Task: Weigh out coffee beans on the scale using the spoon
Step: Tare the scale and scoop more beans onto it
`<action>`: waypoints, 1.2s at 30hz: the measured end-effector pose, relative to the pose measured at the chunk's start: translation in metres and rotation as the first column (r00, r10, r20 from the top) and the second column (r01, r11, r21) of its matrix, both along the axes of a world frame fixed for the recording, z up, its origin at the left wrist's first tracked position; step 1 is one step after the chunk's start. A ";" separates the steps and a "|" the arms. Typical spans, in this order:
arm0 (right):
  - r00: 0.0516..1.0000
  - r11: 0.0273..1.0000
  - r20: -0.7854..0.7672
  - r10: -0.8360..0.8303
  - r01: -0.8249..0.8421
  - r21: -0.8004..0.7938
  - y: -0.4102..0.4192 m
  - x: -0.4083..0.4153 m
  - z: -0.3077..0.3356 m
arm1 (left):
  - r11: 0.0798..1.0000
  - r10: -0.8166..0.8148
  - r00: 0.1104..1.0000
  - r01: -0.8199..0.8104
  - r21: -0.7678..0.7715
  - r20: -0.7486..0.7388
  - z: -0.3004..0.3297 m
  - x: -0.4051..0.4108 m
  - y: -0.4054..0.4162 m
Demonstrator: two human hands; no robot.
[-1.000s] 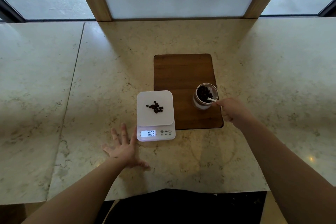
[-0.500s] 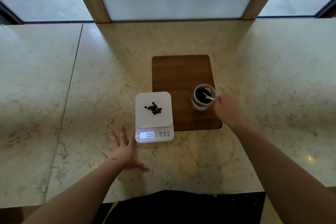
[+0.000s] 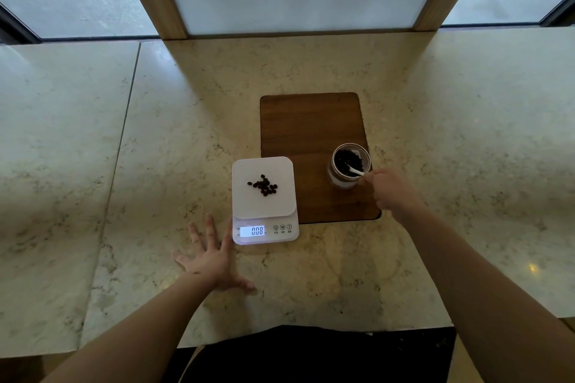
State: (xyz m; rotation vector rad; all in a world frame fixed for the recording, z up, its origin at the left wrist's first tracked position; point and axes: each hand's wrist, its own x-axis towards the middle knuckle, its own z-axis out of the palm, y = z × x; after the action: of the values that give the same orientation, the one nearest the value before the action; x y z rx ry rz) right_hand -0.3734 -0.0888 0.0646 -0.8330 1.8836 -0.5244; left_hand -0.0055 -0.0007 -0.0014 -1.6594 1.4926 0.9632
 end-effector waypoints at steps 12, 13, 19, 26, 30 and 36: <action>0.978 0.989 0.155 -0.141 0.131 0.074 0.002 -0.003 -0.008 | 1.000 -0.008 1.000 0.008 0.017 0.014 0.005 -0.003 -0.001; 0.975 0.988 0.168 -0.147 0.136 0.078 0.002 -0.003 -0.009 | 1.000 -0.009 1.000 0.008 0.018 0.013 0.005 -0.003 -0.001; 0.958 0.983 0.225 -0.177 0.163 0.082 0.005 -0.004 -0.010 | 1.000 -0.015 1.000 0.014 0.019 0.016 0.008 -0.003 -0.001; 0.943 0.974 0.252 -0.219 0.199 0.104 0.006 -0.003 -0.009 | 1.000 -0.010 1.000 0.010 0.010 0.010 0.007 -0.003 0.000; 0.926 0.970 0.291 -0.241 0.217 0.113 0.005 -0.001 -0.008 | 1.000 -0.011 1.000 0.011 0.007 0.017 0.003 -0.001 -0.001; 0.904 0.963 0.333 -0.269 0.246 0.110 0.013 -0.003 -0.010 | 1.000 -0.017 0.999 0.016 0.004 0.031 0.002 -0.001 -0.001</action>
State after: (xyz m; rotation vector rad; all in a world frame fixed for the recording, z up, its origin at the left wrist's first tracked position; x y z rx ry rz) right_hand -0.3763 -0.0762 0.0542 -0.4133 1.6789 -0.7186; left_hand -0.0065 -0.0017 0.0006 -1.6494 1.4805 0.9271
